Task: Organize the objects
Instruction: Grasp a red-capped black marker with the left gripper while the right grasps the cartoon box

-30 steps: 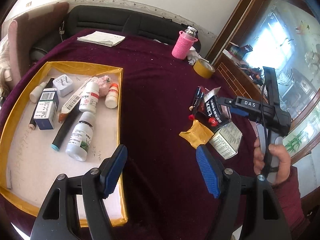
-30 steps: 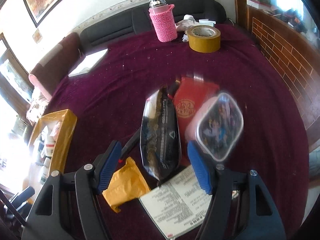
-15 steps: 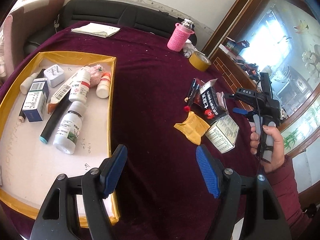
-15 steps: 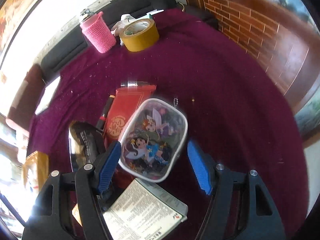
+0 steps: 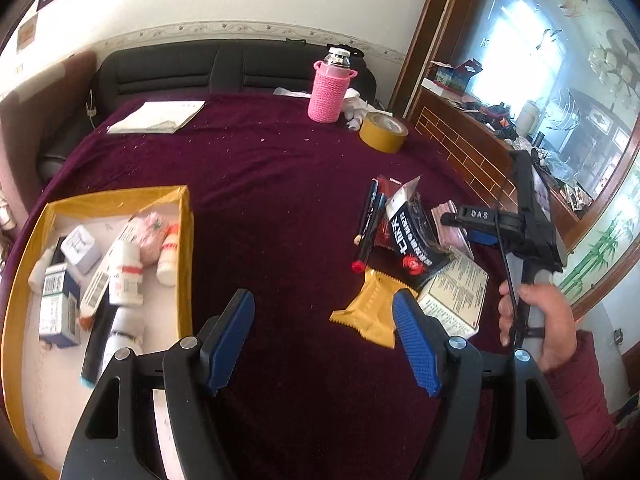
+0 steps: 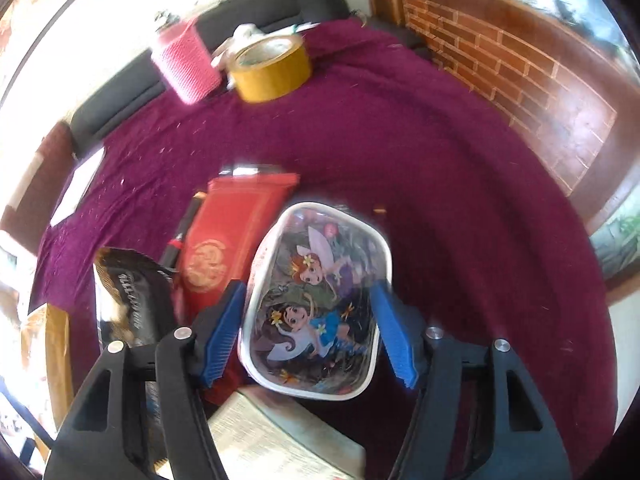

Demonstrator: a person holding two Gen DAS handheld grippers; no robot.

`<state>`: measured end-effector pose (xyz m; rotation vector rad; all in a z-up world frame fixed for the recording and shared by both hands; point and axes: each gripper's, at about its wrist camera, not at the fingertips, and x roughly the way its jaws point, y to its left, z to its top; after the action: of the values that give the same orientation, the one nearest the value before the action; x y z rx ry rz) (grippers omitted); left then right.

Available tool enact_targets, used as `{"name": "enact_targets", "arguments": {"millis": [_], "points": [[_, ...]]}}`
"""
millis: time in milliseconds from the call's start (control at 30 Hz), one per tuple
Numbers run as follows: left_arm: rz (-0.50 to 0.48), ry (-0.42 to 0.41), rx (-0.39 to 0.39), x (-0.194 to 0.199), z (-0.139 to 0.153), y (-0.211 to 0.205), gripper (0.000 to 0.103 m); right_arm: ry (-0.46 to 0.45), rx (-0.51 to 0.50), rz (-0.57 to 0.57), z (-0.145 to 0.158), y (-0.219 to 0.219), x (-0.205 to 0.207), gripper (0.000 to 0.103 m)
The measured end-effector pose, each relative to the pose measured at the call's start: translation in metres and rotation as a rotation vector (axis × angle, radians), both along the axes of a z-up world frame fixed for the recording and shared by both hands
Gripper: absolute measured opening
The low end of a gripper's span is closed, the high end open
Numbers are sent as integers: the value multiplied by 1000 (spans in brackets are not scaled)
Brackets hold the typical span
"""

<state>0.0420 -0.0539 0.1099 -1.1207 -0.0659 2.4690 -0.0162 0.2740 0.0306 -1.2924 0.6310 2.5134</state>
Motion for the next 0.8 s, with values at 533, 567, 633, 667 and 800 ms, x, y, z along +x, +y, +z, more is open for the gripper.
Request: {"name": "enact_targets", "arguments": {"millis": [533, 567, 633, 667, 800], "points": [[-262, -64, -382, -114, -74, 148, 22, 203, -83, 26, -13, 14, 23, 69], [-273, -74, -376, -117, -76, 152, 22, 205, -89, 26, -12, 15, 24, 69], [-277, -76, -388, -122, -79, 159, 22, 206, -96, 27, -14, 16, 24, 69], [-273, -75, -389, -124, -80, 160, 22, 207, -98, 27, -14, 16, 24, 69], [-224, -86, -331, -123, -78, 148, 11, 204, -85, 31, -14, 14, 23, 69]]}}
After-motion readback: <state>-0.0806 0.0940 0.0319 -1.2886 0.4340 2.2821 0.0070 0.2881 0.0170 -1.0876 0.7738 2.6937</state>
